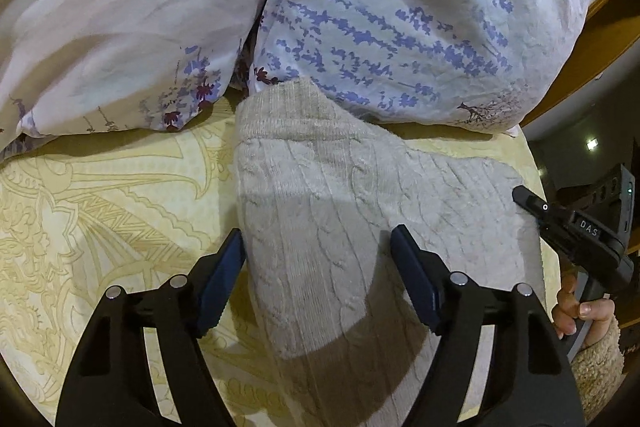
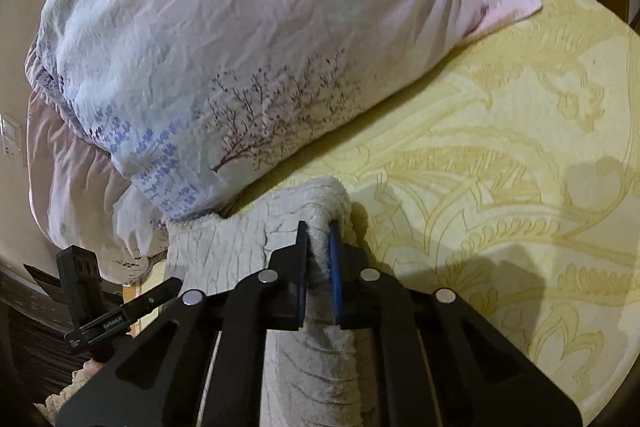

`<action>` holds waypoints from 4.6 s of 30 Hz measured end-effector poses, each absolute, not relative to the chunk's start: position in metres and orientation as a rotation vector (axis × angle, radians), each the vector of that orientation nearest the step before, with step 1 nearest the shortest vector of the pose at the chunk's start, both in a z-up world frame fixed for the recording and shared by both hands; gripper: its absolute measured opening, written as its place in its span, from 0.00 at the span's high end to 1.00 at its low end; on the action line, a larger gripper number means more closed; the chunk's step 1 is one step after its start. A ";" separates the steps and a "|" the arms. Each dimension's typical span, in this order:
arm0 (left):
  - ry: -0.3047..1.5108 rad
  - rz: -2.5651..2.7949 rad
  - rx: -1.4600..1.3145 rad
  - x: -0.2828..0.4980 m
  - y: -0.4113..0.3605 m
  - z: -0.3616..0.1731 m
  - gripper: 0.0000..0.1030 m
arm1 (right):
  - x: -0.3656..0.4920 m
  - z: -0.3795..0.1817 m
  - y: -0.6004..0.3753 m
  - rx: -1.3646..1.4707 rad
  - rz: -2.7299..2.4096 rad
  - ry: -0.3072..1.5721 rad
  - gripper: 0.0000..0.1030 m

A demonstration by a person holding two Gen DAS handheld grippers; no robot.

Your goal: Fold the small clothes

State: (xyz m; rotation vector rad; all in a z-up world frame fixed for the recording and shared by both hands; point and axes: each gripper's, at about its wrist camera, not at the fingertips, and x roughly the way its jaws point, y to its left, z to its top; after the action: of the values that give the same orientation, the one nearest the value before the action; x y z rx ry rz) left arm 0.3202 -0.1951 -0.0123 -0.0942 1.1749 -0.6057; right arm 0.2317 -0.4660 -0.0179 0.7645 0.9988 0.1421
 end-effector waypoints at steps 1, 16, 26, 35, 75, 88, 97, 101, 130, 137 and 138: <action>1.179 -0.606 -0.096 0.322 -0.196 -0.014 0.27 | 0.233 -0.019 -0.466 0.760 0.136 1.001 0.92; 1.199 -0.603 -0.124 0.326 -0.186 -0.020 0.26 | 0.233 -0.037 -0.467 0.782 0.085 1.085 0.84; 1.251 -0.696 -0.357 0.295 -0.123 -0.013 0.28 | 0.169 -0.022 -0.467 0.831 0.174 1.092 0.65; 1.270 -0.713 -0.381 0.270 -0.114 -0.021 0.42 | 0.142 -0.026 -0.462 0.805 0.082 1.063 0.92; 1.295 -0.769 -0.521 0.291 -0.097 -0.028 0.21 | 0.191 -0.049 -0.472 1.029 0.405 1.171 0.37; 1.286 -0.806 -0.597 0.288 -0.079 -0.021 0.56 | 0.180 -0.042 -0.452 1.176 0.534 1.108 0.70; 1.222 -0.846 -0.634 0.277 -0.017 0.010 0.59 | 0.175 -0.007 -0.401 1.155 0.646 1.083 0.71; 1.198 -0.821 -0.631 0.266 0.032 0.019 0.59 | 0.174 0.005 -0.364 1.072 0.700 1.082 0.71; 0.889 -0.660 -0.021 0.224 0.018 0.045 0.23 | 0.188 0.005 -0.329 0.661 0.357 1.085 0.91; 0.961 -0.610 0.044 0.240 -0.003 0.017 0.24 | 0.204 -0.013 -0.323 0.613 0.279 1.135 0.87; 0.952 -0.604 0.067 0.237 -0.004 0.016 0.24 | 0.205 -0.014 -0.324 0.618 0.271 1.142 0.82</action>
State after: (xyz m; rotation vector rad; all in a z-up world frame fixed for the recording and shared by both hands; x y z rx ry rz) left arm 0.2368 -0.0042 0.0162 0.0673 0.9522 -0.6041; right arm 0.2047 -0.3243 -0.0138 0.6182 1.1423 0.2711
